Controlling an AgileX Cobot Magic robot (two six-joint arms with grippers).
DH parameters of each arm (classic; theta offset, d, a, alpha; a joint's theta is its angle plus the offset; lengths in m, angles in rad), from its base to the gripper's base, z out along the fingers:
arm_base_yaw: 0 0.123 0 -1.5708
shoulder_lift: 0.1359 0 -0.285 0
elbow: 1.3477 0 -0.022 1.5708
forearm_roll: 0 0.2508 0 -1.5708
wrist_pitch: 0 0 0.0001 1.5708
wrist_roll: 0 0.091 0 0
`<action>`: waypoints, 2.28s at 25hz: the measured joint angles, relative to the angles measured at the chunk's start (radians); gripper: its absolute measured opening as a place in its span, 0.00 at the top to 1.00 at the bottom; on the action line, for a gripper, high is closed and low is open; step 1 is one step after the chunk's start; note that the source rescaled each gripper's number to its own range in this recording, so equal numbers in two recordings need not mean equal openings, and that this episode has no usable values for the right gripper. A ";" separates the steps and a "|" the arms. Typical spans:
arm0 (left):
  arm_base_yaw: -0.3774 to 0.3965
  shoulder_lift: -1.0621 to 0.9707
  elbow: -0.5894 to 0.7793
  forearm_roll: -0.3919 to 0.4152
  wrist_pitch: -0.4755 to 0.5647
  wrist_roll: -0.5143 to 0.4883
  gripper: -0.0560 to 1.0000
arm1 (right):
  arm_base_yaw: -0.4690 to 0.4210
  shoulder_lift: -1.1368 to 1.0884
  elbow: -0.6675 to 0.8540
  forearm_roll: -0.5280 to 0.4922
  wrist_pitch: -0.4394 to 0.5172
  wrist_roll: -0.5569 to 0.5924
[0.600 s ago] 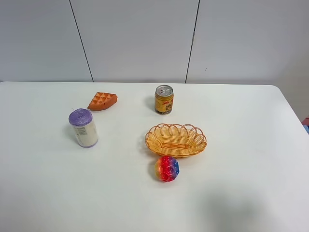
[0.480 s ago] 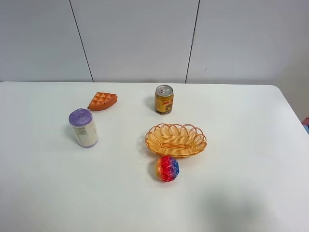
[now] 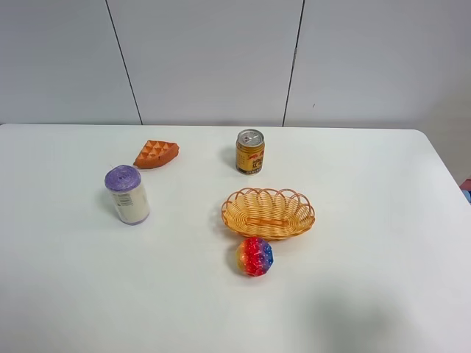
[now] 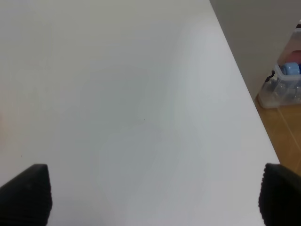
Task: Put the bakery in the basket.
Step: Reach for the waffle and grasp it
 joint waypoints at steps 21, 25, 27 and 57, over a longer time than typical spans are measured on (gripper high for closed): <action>0.000 0.390 -0.130 -0.076 -0.046 0.119 0.00 | 0.000 0.000 0.000 0.000 0.000 0.000; 0.000 0.671 -0.288 -0.120 -0.130 0.224 0.00 | 0.000 0.000 0.000 0.000 0.000 0.000; 0.000 0.825 -0.383 -0.135 -0.153 0.274 0.00 | 0.000 0.000 0.000 0.000 0.000 0.000; -0.237 1.998 -1.025 -0.247 -0.359 0.417 0.00 | 0.000 0.000 0.000 0.000 0.000 0.000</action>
